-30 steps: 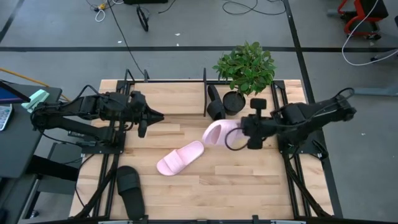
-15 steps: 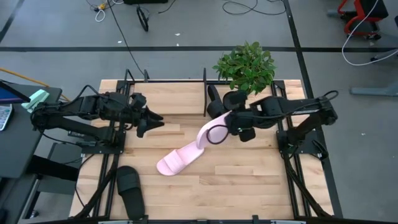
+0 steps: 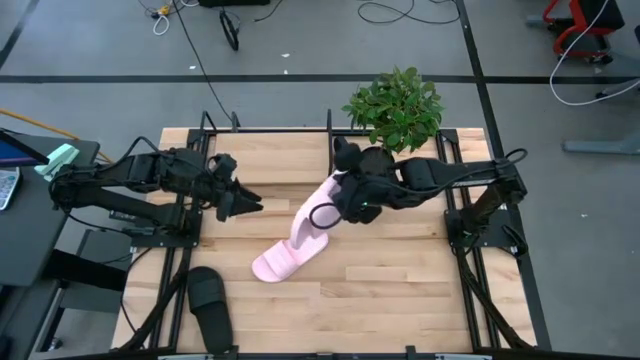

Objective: Pick and place slides into the shelf
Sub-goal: Put the right pink slide on the shelf

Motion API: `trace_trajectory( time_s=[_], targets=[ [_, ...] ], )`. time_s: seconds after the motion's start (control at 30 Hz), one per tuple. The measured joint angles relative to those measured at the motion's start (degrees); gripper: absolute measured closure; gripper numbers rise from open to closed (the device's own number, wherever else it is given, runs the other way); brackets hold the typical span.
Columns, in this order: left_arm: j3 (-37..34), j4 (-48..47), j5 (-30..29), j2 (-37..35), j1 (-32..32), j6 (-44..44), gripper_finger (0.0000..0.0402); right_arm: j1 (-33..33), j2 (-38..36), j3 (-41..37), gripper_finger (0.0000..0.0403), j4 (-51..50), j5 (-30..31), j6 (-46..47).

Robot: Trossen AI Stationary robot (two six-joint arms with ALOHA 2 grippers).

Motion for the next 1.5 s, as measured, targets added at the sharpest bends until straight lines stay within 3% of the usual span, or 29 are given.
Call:
trace_trajectory(
  time_s=[0.3,0.47,0.83,1.17,1.5],
  targets=[
    [0.0,-0.3,8.4,0.0,0.0,-9.8,0.0137,-3.7,3.2,0.0,0.0393,2.2,-0.8,-2.9],
    [0.0,-2.0,8.4,0.4,0.0,-10.7,0.0113,-4.6,5.9,0.0,0.0393,4.1,-2.6,-3.0],
    [0.0,-18.0,8.4,7.0,0.0,-10.6,0.0091,-4.8,11.4,0.0,0.0394,7.3,-8.1,-2.8],
    [0.0,-17.4,11.4,12.0,0.0,-7.6,0.0091,-7.1,16.5,0.0,0.0395,8.9,-9.5,-2.2],
    [-0.1,-17.4,10.8,15.3,0.0,-7.1,0.0092,-9.1,16.2,0.0,0.0395,11.9,-10.3,2.1]
  ],
)
